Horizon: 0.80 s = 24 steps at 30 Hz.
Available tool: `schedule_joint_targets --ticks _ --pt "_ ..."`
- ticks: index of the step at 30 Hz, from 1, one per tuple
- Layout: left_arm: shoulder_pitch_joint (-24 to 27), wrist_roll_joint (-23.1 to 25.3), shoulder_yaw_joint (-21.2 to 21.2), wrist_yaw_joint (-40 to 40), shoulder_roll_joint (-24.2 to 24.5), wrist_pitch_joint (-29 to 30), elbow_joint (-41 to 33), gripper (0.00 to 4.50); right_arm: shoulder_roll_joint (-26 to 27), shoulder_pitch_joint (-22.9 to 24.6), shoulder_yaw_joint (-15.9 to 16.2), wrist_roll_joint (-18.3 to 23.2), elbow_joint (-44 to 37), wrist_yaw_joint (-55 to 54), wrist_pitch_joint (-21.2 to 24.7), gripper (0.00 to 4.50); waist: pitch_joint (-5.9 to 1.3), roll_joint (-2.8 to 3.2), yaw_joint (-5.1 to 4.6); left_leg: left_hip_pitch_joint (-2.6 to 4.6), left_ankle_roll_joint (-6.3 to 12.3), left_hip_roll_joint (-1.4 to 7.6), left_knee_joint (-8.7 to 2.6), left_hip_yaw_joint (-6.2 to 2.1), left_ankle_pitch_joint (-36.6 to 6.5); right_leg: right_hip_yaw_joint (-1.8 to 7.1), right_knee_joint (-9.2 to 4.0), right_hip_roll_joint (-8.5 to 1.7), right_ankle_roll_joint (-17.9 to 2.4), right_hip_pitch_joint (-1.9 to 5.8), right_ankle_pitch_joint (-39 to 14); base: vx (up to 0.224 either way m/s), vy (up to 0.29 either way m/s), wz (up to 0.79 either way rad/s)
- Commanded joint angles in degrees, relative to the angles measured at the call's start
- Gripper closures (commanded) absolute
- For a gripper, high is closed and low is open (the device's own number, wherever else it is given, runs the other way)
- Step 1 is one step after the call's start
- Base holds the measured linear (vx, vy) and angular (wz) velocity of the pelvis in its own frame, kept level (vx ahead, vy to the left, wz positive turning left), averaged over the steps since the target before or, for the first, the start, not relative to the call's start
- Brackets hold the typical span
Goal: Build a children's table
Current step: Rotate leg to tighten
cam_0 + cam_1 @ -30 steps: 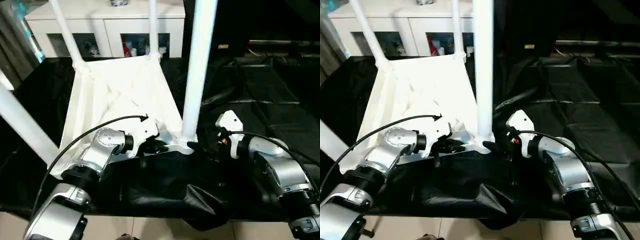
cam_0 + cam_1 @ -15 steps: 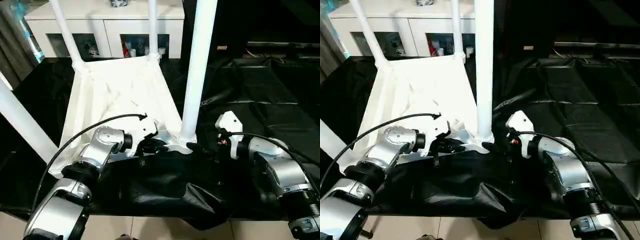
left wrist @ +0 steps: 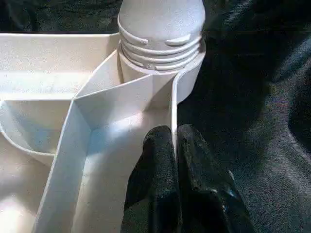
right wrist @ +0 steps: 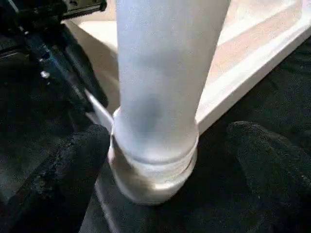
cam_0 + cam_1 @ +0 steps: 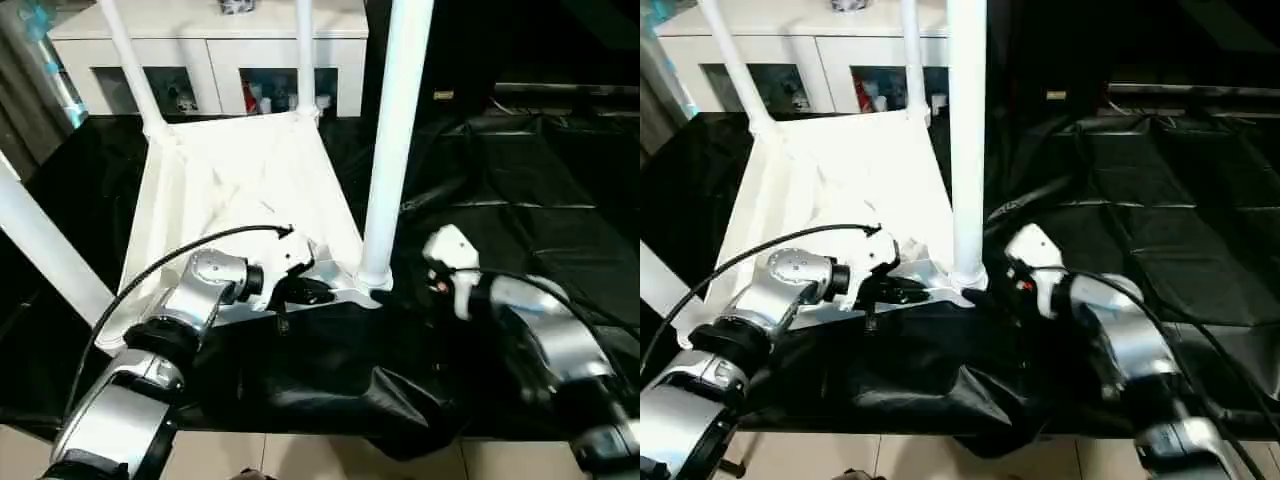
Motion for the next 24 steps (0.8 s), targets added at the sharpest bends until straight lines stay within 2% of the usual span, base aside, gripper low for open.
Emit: schedule_joint_targets --ticks 1,2,7,8,15,16,17,19,24 --pt "1.21 1.34 -1.6 -1.28 0.08 0.49 2.34 4.42 0.3 -0.89 0.33 -0.58 1.11 0.0 -1.26 0.0 -3.84 -1.4 0.05 1.09 3.48 1.8 -3.74 -0.81 -12.96 1.37 -3.9 -2.49 -13.01 2.33 -13.47 0.0 0.0 0.0" --pt "1.28 1.32 -1.64 -1.47 0.07 0.56 2.29 4.42 0.98 -1.82 0.37 -0.6 2.25 -0.24 -1.61 0.0 -3.85 -1.59 0.09 1.1 3.52 1.84 -3.72 -0.77 -12.84 1.39 -3.9 -2.52 -13.07 2.33 -13.06 0.0 0.0 0.0" --pt "1.59 1.47 -1.79 -1.69 0.12 0.52 2.09 4.42 2.23 -3.45 0.89 -0.67 4.81 0.09 -2.04 0.0 -3.83 -1.51 0.13 1.11 3.62 1.86 -3.76 -0.77 -12.79 1.36 -3.8 -2.53 -13.36 2.32 -13.06 0.0 0.0 0.0" --pt "1.63 1.47 -1.8 -1.75 0.15 0.42 2.1 4.5 2.38 -3.69 1.07 -0.76 5.35 0.29 -2.19 0.31 -3.8 -1.47 0.07 1.11 3.54 1.87 -3.78 -0.76 -12.99 1.37 -3.83 -2.52 -13.44 2.28 -13.19 0.0 0.0 0.0" --pt "1.4 1.37 -1.53 -1.93 0.29 0.28 2.46 4.5 3.31 -4.68 0.64 -0.74 7.69 0.96 -2.67 0.78 -3.8 -1.61 0.15 1.01 3.51 1.85 -3.78 -0.75 -12.89 1.38 -3.79 -2.59 -13.35 2.39 -13.33 0.0 0.0 0.0" --pt "1.36 1.35 -1.49 -1.98 0.34 0.33 2.45 4.5 3.43 -4.79 0.59 -0.82 8.07 1.0 -2.84 0.81 -3.78 -1.36 0.2 1.04 3.44 1.85 -3.82 -0.78 -12.97 1.37 -3.81 -2.58 -13.29 2.37 -13.48 0.0 0.0 0.0" --pt "1.32 1.35 -1.47 -2.08 0.4 0.41 2.46 4.5 3.61 -4.93 0.53 -0.93 8.65 1.1 -3.12 1.01 -3.84 -1.46 0.11 1.06 3.38 1.88 -3.81 -0.77 -13.12 1.37 -3.78 -2.57 -13.36 2.34 -13.28 0.0 0.0 0.0" --pt "1.28 1.39 -1.48 -2.18 0.46 0.46 2.49 4.5 3.75 -5.03 0.54 -0.89 9.19 1.25 -3.33 1.12 -3.83 -1.42 0.09 1.07 3.27 1.89 -3.83 -0.77 -13.27 1.39 -3.78 -2.58 -13.61 2.35 -12.96 0.0 0.0 0.0" --pt "1.22 1.51 -1.41 -2.14 0.71 0.69 2.78 4.5 4.61 -4.64 0.66 -1.11 10.52 1.17 -3.96 1.56 -3.8 -1.13 0.01 1.11 2.99 1.89 -3.94 -0.78 -14.02 1.35 -3.84 -2.5 -13.77 2.33 -12.94 0.0 0.0 0.0"
